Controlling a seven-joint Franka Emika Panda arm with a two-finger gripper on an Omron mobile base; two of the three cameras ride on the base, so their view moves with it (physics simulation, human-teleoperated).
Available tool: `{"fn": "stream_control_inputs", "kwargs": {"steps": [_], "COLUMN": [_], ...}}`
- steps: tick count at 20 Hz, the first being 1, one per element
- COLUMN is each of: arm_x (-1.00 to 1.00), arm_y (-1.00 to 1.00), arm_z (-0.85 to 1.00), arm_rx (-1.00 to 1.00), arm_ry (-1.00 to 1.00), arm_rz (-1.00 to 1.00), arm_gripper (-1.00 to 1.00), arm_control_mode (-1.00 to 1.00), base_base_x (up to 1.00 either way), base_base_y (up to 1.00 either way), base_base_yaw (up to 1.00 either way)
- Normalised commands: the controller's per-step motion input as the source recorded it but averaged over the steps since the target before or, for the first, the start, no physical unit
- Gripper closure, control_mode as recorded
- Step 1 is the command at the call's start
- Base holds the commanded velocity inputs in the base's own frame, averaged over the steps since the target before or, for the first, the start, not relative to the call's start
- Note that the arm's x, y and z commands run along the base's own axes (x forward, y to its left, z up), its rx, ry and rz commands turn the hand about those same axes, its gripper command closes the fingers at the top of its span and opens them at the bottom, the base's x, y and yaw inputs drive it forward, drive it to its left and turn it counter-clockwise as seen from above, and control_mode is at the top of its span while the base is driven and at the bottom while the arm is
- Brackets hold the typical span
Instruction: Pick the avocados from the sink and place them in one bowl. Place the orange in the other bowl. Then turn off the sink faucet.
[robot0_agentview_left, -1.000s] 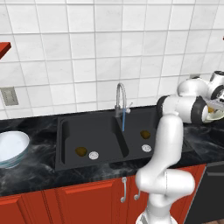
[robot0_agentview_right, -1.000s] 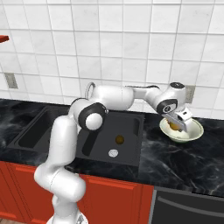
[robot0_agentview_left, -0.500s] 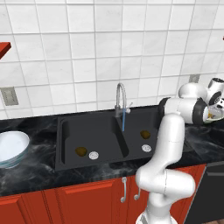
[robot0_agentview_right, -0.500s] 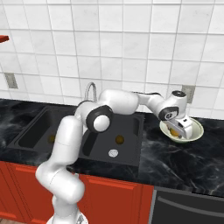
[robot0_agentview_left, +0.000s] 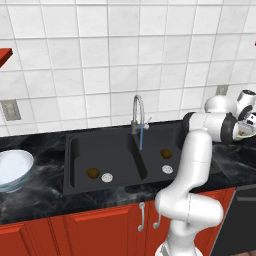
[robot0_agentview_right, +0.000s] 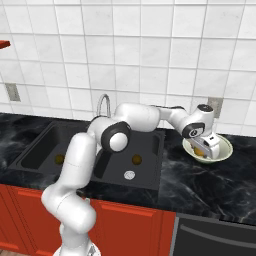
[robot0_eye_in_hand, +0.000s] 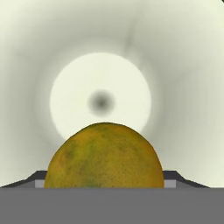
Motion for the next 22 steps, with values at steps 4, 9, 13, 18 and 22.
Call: {"fn": "stream_control_inputs", "kwargs": {"steps": [4,9,13,18,22], "arm_x": [0.07,0.11,0.01,0.0,-0.14], "arm_y": [0.0,0.0,0.0,0.0,0.06], "arm_z": [-0.01,0.0,0.0,0.02,0.38], "arm_rx": [0.0,0.01,0.01,0.0,0.0], "arm_ry": [0.0,0.0,0.0,-0.01,-0.09], "arm_rz": [0.0,0.0,0.0,0.0,0.0], "arm_gripper": [-1.0,-1.0,-1.0,-1.0,-1.0], "arm_control_mode": [-1.0,-1.0,-1.0,-1.0,-1.0], "base_base_x": [0.0,0.0,0.0,0.0,0.0], "base_base_y": [0.0,0.0,0.0,0.0,0.0], "base_base_yaw": [0.0,0.0,0.0,0.0,0.0]}}
